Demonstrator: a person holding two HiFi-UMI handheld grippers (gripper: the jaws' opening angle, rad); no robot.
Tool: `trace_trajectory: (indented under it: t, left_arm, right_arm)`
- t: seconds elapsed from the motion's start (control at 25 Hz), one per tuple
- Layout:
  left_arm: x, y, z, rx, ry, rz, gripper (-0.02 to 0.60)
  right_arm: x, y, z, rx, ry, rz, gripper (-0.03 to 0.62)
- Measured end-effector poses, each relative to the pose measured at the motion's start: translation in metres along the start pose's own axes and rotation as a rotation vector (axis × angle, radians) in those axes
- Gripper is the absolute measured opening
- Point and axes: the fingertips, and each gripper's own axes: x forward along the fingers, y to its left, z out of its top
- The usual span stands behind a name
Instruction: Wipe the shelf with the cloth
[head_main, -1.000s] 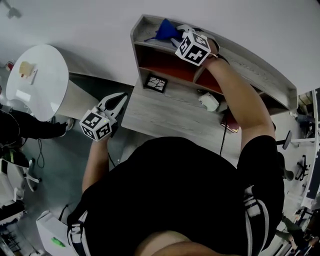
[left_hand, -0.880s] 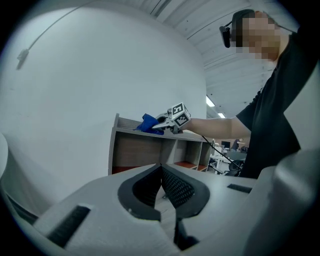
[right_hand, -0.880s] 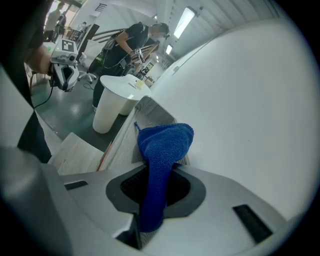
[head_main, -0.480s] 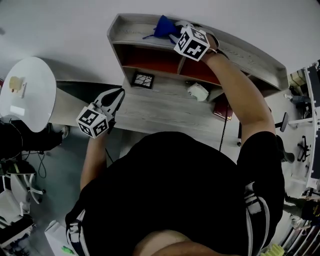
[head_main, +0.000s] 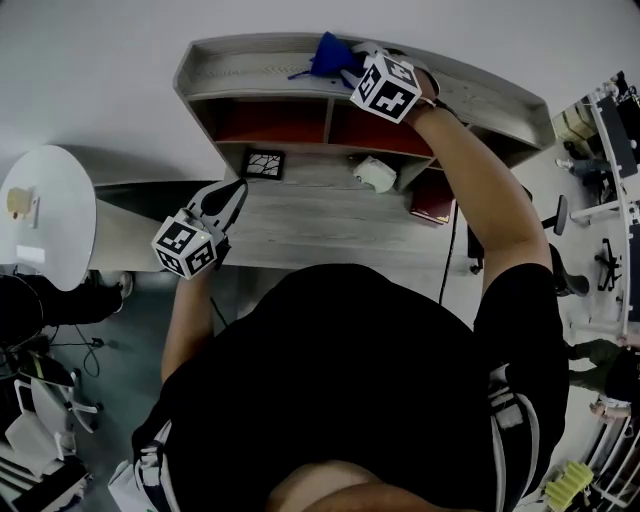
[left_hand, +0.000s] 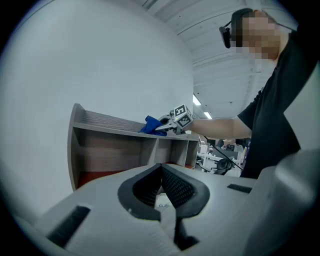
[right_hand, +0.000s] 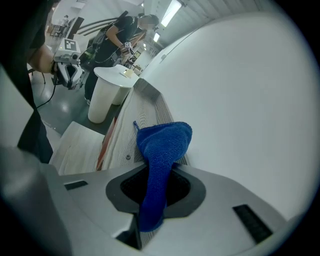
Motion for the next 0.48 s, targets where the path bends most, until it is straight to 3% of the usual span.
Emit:
trace_trajectory:
  t: [0.48]
  left_arm:
    - [0.046, -0.040, 0.003, 0.020, 0.012, -0.089, 0.017]
  right_arm:
    - [-0.052, -0.012, -0.085, 0.077, 0.082, -0.059, 0.057]
